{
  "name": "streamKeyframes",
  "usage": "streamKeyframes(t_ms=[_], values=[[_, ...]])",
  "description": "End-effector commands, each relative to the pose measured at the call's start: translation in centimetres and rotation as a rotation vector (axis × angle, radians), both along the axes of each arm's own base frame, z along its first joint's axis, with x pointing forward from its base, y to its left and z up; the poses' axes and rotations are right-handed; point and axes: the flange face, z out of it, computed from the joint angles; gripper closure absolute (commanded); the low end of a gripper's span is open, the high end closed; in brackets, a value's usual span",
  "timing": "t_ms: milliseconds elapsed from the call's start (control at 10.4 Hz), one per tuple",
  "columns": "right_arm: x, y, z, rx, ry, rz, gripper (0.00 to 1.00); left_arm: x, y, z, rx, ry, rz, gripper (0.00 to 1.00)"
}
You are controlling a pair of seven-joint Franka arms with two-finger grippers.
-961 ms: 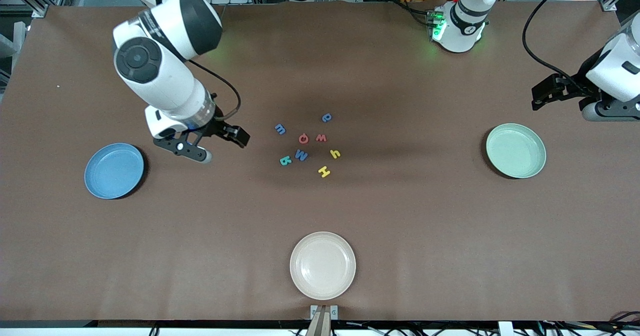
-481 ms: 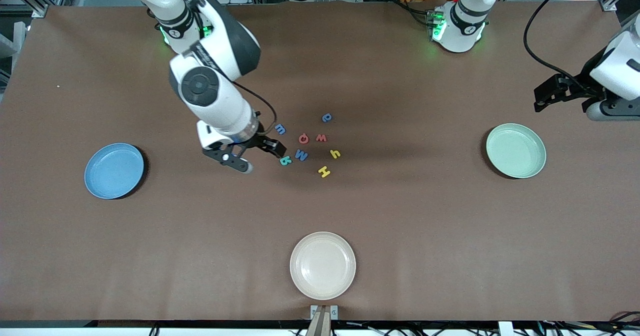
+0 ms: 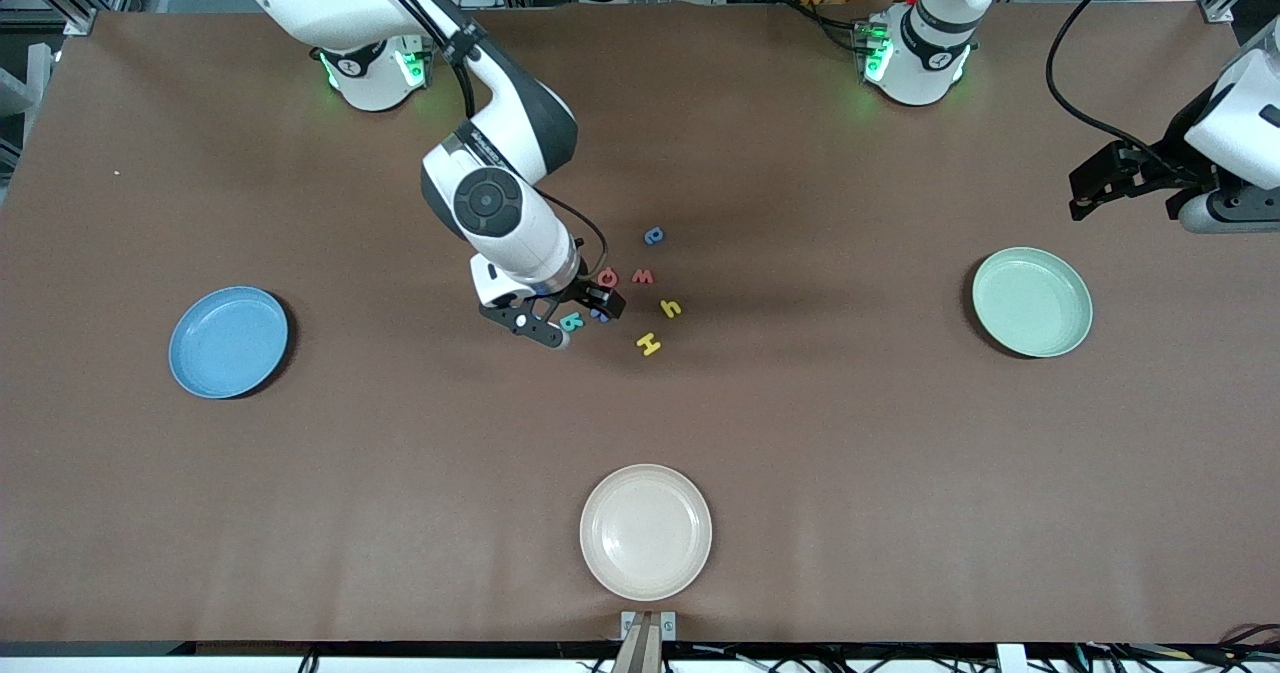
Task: Sort uppercase to blue plate, lowercase to green plate
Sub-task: 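Move the right gripper over the blue M among the letters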
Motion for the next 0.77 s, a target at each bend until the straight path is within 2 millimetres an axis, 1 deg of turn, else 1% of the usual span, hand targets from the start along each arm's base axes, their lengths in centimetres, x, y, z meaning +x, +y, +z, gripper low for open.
streamKeyframes(t_ms=[0, 192, 384, 481, 577, 673], values=[[-0.6, 1.2, -3.5, -0.061, -0.014, 0.016, 0.0, -0.2, 0.1, 0.2, 0.014, -0.004, 0.006, 0.0], [-0.9, 1.3, -5.7, -0.097, 0.002, 0.0, 0.0, -0.3, 0.7, 0.0, 0.017, 0.006, -0.017, 0.0], [-1.1, 1.3, -7.4, -0.116, 0.018, -0.025, 0.0, -0.3, 1.9, -0.2, 0.017, 0.021, -0.059, 0.0], [-0.8, 1.4, -8.0, -0.103, -0.001, -0.032, 0.0, -0.3, 2.0, -0.2, 0.017, 0.024, -0.078, 0.0], [-1.0, 1.9, -9.2, -0.09, -0.017, -0.054, 0.0, -0.5, 1.9, -0.3, 0.018, 0.041, -0.082, 0.0], [-0.9, 2.1, -10.5, -0.089, -0.038, -0.071, 0.0, -0.6, 1.9, -0.3, 0.018, 0.048, -0.081, 0.0]])
